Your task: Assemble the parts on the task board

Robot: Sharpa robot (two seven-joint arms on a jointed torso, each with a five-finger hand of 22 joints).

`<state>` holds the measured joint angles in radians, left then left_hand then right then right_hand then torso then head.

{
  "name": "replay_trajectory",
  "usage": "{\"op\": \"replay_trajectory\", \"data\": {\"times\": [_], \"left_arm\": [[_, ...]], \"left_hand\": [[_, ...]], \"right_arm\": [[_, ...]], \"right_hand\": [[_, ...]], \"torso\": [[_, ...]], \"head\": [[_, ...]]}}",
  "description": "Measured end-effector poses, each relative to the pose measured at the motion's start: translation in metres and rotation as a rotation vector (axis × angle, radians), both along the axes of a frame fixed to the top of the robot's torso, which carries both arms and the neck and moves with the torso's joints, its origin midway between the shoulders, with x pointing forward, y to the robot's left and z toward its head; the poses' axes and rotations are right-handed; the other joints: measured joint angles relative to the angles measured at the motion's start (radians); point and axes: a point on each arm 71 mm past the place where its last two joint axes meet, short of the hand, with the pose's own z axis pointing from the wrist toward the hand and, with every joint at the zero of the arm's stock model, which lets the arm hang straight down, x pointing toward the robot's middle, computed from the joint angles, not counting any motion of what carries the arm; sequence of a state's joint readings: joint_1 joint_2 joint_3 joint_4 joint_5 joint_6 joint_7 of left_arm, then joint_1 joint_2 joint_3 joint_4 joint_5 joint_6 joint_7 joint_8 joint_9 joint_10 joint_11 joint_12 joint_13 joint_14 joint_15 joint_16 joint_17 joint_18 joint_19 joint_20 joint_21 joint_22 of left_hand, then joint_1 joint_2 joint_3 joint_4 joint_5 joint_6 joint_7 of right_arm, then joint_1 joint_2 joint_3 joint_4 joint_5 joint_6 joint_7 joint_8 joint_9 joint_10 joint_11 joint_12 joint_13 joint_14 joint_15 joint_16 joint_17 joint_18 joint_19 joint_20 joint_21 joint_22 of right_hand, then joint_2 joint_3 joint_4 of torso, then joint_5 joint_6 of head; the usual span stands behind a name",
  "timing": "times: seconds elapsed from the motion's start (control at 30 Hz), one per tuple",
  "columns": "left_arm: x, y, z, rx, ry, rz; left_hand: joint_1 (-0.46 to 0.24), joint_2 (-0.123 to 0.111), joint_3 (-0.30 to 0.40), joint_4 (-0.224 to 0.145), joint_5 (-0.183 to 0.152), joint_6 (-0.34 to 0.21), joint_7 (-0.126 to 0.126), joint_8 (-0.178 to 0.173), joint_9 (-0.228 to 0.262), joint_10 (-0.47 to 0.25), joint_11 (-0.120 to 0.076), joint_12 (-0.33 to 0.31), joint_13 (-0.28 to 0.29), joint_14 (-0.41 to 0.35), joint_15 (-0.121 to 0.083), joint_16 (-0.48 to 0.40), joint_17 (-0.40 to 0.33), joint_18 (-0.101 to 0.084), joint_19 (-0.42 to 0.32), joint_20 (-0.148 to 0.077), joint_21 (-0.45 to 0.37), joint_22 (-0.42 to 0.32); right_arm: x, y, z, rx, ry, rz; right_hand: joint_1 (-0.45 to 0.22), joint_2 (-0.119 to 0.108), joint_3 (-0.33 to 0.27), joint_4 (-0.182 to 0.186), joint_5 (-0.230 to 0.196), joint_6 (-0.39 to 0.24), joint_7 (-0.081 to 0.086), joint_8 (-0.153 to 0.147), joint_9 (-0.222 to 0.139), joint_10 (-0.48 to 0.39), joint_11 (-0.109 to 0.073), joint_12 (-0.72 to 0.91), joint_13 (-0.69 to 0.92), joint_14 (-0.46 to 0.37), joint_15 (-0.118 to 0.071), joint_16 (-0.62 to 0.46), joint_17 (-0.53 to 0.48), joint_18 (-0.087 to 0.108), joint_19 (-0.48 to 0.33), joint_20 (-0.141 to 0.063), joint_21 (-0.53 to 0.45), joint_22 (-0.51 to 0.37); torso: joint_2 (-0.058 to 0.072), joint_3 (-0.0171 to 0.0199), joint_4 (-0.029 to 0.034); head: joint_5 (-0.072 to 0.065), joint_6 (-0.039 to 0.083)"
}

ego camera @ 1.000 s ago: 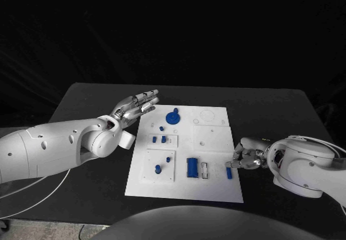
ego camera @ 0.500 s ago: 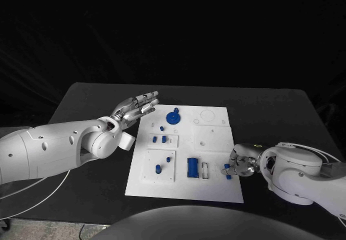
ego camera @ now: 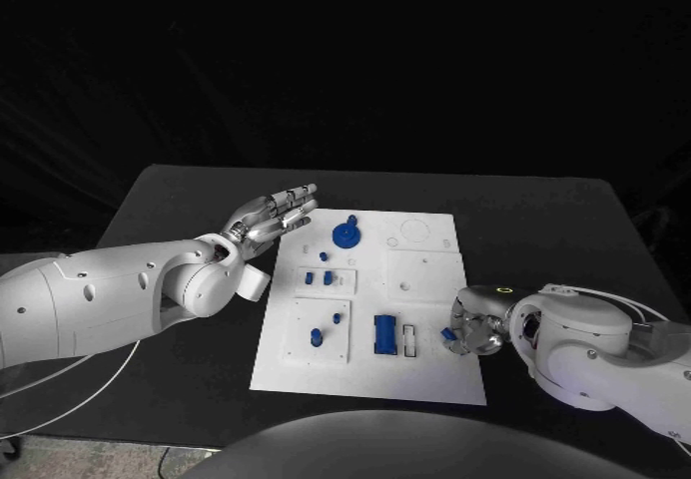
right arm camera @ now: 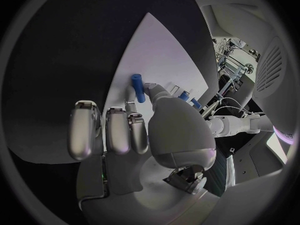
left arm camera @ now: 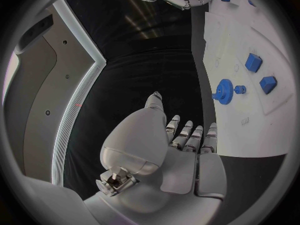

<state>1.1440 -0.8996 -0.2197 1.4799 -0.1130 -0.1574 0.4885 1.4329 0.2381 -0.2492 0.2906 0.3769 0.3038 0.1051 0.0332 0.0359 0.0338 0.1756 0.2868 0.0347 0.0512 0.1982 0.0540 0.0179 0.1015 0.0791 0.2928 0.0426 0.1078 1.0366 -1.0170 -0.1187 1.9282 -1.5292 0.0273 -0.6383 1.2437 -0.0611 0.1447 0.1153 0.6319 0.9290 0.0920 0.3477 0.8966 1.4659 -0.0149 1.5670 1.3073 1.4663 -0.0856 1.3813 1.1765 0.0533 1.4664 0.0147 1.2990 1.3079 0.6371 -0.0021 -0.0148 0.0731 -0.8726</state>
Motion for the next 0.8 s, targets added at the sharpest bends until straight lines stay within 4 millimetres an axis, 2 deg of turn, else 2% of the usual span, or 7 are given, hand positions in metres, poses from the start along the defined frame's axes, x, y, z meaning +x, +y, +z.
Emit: {"op": "replay_trajectory", "data": {"times": [0.17, 0.27, 0.37, 0.43, 0.6, 0.67, 0.8], "left_arm": [[-0.0003, -0.0001, -0.0004, 0.0, 0.003, -0.002], [-0.0004, 0.0, -0.0005, 0.0, 0.005, -0.002], [-0.0005, 0.0005, -0.0006, 0.001, 0.006, -0.002], [-0.0006, 0.0009, -0.0007, 0.001, 0.006, -0.002], [-0.0007, 0.0012, -0.0007, 0.001, 0.007, -0.001], [-0.0008, 0.0012, -0.0007, 0.001, 0.007, -0.001], [-0.0008, 0.0009, -0.0008, 0.001, 0.007, -0.002]], "left_hand": [[0.0, 0.0, 0.0, 0.0, 0.0, 0.004, 0.004, 0.0, 0.001, 0.002, 0.002, 0.004, 0.001, 0.0, 0.0, 0.004, 0.0, -0.012, 0.002, 0.002, 0.0, 0.0], [0.0, 0.0, 0.0, 0.0, 0.0, 0.004, 0.004, 0.0, 0.001, 0.004, 0.004, 0.008, 0.001, 0.0, 0.0, 0.004, 0.0, -0.012, 0.004, 0.004, 0.0, 0.0], [0.0, 0.0, 0.0, 0.0, 0.0, 0.007, 0.007, 0.0, 0.001, 0.004, 0.004, 0.012, 0.001, 0.0, 0.0, 0.004, 0.0, -0.012, 0.004, 0.004, 0.0, 0.0], [0.004, 0.004, 0.0, 0.0, 0.0, 0.007, 0.007, 0.0, 0.001, 0.007, 0.007, 0.012, 0.003, 0.0, 0.0, 0.004, 0.0, -0.012, 0.004, 0.004, 0.0, 0.0], [0.004, 0.004, 0.0, 0.0, 0.0, 0.004, 0.011, 0.0, 0.001, 0.007, 0.007, 0.015, 0.003, 0.0, 0.0, 0.004, 0.0, -0.012, 0.004, 0.004, 0.0, 0.0], [0.004, 0.004, 0.0, 0.0, 0.0, 0.004, 0.011, 0.0, 0.001, 0.007, 0.007, 0.015, 0.002, 0.0, 0.0, 0.004, 0.0, -0.012, 0.004, 0.004, 0.0, 0.0], [0.004, 0.004, 0.0, 0.0, 0.0, 0.004, 0.011, 0.0, 0.001, 0.007, 0.007, 0.015, 0.002, 0.0, 0.0, 0.004, 0.0, -0.012, 0.004, 0.004, 0.0, 0.0]], "right_arm": [[0.0, 0.001, 0.0008, 0.01, -0.014, -0.002], [0.0003, 0.0015, 0.0019, 0.026, -0.025, -0.012], [0.0009, 0.0014, 0.0039, 0.05, -0.033, -0.028], [0.0007, 0.0005, 0.0044, 0.071, -0.031, -0.045], [0.0, -0.0032, 0.0064, 0.133, 0.006, -0.102], [-0.0001, -0.0046, 0.0073, 0.17, 0.042, -0.137], [0.0001, -0.008, 0.0083, 0.239, 0.126, -0.213]], "right_hand": [[0.009, -0.001, 0.03, 0.021, 0.003, -0.007, 0.007, -0.018, 0.0, 0.001, 0.012, 0.0, 0.0, -0.001, 0.009, 0.0, 0.008, 0.0, 0.0, 0.011, 0.0, 0.0], [0.009, -0.001, 0.048, 0.023, 0.003, -0.003, 0.003, -0.075, 0.0, 0.002, 0.013, 0.0, 0.0, -0.001, 0.009, 0.006, 0.016, 0.0, 0.0, 0.011, 0.008, 0.0], [0.001, 0.005, 0.076, 0.016, 0.003, 0.008, -0.008, -0.182, 0.0, 0.002, 0.013, 0.0, 0.001, -0.001, 0.009, 0.013, 0.026, 0.0, 0.0, 0.011, 0.016, 0.0], [-0.023, 0.003, 0.118, -0.017, 0.003, 0.018, -0.014, -0.199, -0.011, 0.002, 0.013, 0.0, 0.001, -0.001, 0.009, 0.02, 0.036, 0.0, 0.0, 0.011, 0.024, 0.0], [-0.057, 0.0, 0.179, -0.061, 0.021, 0.048, -0.016, -0.199, -0.273, 0.002, 0.013, 0.0, 0.001, 0.0, 0.011, 0.036, 0.064, 0.0, 0.0, 0.011, 0.046, 0.0], [-0.066, -0.001, 0.225, -0.102, 0.028, 0.056, -0.014, -0.205, -0.3, 0.002, 0.013, 0.0, 0.001, 0.0, 0.011, 0.039, 0.07, 0.0, 0.0, 0.011, 0.049, 0.0], [-0.086, 0.0, 0.239, -0.108, 0.031, 0.06, -0.012, -0.204, -0.303, 0.002, 0.013, 0.0, 0.001, 0.0, 0.011, 0.045, 0.079, 0.0, 0.0, 0.011, 0.054, 0.0]], "torso": [[0.0, 0.0, 0.0001], [0.0, 0.0, 0.0004], [0.0, 0.0, 0.0005], [0.0, 0.0, 0.0006], [0.0, 0.0, 0.0007], [0.0, -0.0007, 0.0007], [-0.001, -0.0012, 0.0007]], "head": [[0.002, 0.0], [0.002, 0.0], [0.004, 0.0], [0.005, 0.0], [0.005, 0.0], [0.005, 0.0], [0.005, 0.0]]}}
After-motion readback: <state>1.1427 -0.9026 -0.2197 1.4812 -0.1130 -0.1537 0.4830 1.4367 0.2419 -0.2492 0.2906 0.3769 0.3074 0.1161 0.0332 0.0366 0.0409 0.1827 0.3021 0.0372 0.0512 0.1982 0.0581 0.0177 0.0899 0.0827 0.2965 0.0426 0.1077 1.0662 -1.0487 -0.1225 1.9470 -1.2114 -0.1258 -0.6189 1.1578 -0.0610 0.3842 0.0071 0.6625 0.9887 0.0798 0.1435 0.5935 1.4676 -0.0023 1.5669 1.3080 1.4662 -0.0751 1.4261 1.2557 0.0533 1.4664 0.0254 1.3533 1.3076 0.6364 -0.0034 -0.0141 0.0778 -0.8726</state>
